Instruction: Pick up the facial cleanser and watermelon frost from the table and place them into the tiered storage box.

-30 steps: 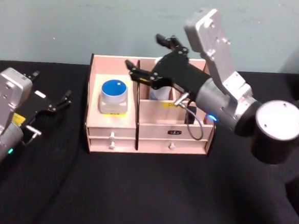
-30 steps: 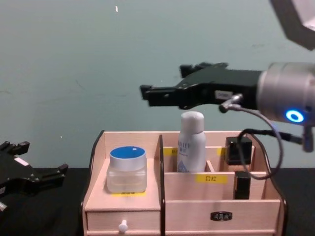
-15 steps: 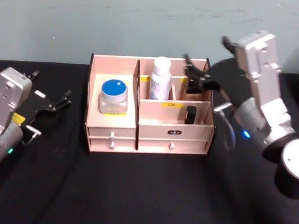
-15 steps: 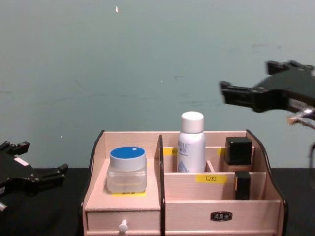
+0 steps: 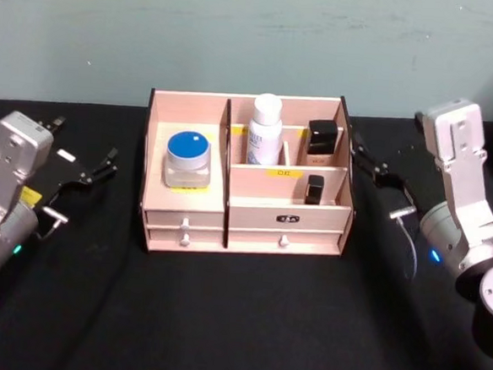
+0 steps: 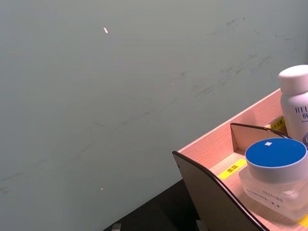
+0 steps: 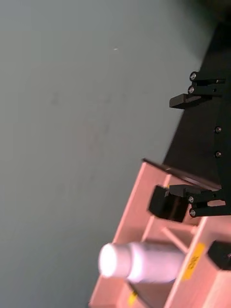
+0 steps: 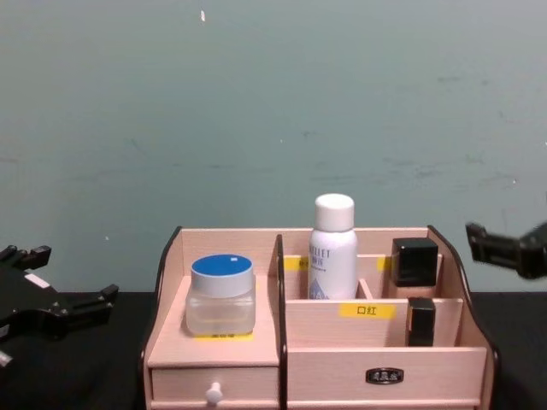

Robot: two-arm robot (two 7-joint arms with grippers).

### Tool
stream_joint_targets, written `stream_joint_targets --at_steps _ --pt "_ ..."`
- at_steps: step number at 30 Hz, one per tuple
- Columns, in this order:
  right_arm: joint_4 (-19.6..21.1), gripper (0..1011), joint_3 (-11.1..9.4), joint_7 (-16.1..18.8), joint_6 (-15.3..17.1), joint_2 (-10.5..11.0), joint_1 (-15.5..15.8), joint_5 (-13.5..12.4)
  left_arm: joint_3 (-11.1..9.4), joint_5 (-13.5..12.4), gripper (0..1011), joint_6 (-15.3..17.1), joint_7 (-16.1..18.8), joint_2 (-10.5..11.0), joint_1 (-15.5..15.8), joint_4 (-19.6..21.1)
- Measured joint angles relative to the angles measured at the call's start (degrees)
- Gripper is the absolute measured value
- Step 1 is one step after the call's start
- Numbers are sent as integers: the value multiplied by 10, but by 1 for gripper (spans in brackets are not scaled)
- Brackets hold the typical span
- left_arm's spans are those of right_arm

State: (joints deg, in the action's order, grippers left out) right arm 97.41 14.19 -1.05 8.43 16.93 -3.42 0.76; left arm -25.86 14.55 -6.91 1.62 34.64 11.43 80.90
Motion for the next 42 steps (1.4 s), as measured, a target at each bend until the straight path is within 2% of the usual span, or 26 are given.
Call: stream_joint_targets --at_steps 9,42 --pt "-40 1002 -7 -3 1 -11 4 18 0 0 1001 0 0 0 0 0" --pt "-35 1002 -6 -4 2 -9 4 16 0 0 1001 0 0 0 0 0"
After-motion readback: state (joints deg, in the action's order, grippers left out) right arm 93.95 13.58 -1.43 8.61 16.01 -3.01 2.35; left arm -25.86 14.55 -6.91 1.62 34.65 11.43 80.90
